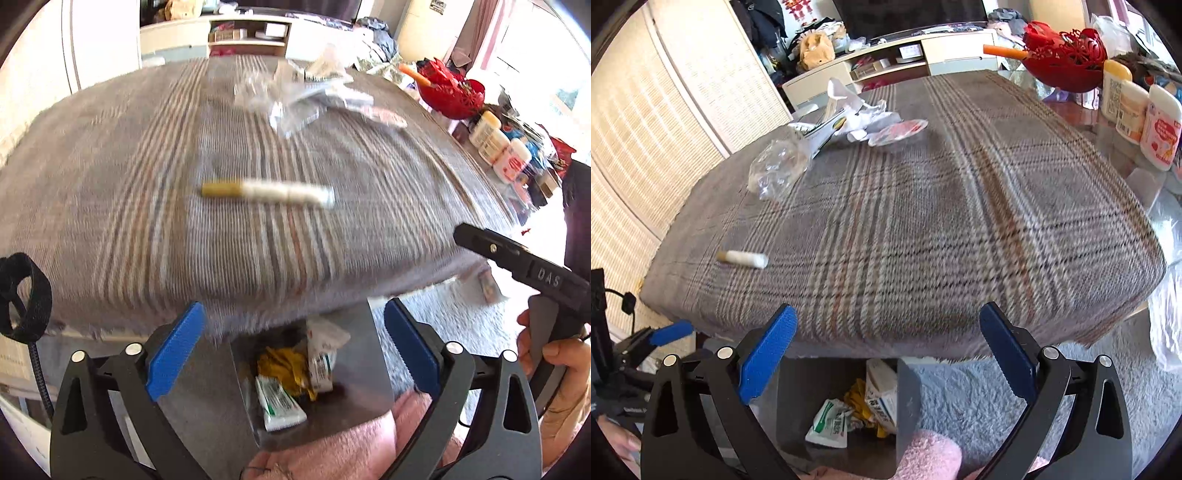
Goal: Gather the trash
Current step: 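Move both open tools back over the table toward the remaining trash, then grasp the white stick with the left tool while the right grasps the round lid, then carry the stick and lid to the bin and open both tools, then move both open tools back over the table toward the plastic bag, then grasp the clear plastic bag with the left tool while the right grasps white paper, then carry the plastic bag and paper to the bin and open both tools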
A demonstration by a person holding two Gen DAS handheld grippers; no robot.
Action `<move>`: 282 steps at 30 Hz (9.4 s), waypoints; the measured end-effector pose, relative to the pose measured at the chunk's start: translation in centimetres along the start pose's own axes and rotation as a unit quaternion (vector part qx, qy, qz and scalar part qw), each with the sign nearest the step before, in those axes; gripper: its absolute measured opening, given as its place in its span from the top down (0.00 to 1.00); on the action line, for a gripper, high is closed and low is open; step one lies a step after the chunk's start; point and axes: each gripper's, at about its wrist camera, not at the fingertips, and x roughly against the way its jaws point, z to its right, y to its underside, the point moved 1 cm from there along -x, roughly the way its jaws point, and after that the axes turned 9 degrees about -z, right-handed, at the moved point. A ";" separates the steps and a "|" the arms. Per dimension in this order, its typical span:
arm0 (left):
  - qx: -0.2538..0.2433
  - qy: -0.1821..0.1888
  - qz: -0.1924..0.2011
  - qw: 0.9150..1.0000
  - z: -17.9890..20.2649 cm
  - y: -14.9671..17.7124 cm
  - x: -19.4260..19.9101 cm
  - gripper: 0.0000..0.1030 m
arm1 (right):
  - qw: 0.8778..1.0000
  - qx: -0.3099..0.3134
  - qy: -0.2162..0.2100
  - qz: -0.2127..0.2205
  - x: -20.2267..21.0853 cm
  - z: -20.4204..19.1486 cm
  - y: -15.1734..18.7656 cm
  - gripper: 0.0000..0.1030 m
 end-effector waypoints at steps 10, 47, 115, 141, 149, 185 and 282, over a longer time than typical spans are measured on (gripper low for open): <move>0.026 0.005 -0.027 0.999 -0.1 -4.2 -2.5 0.26 | 0.998 0.008 0.032 0.048 0.6 1.3 -5.4 0.03; 0.080 -0.009 0.004 0.997 0.0 -12.4 -6.1 0.36 | 0.998 -0.003 -0.059 0.003 -9.5 1.3 -16.3 0.52; -0.037 -0.037 -0.001 0.999 2.2 3.4 1.7 0.88 | 0.997 0.024 -0.077 0.007 1.6 -2.8 3.8 0.78; -0.048 -0.021 -0.042 0.998 1.9 10.5 0.1 0.89 | 0.997 0.028 -0.015 -0.064 -2.7 -4.5 11.9 0.78; -0.033 -0.013 -0.092 0.995 0.9 11.2 -3.9 0.89 | 0.995 0.026 -0.003 -0.098 -5.4 -4.4 12.8 0.78; -0.017 -0.046 -0.101 0.994 0.0 9.3 -5.7 0.08 | 0.993 -0.013 0.010 -0.114 -6.6 -3.0 11.4 0.03; -0.020 -0.034 0.048 0.998 0.0 2.2 4.5 0.87 | 0.994 0.107 -0.005 0.007 3.9 -8.3 3.5 0.92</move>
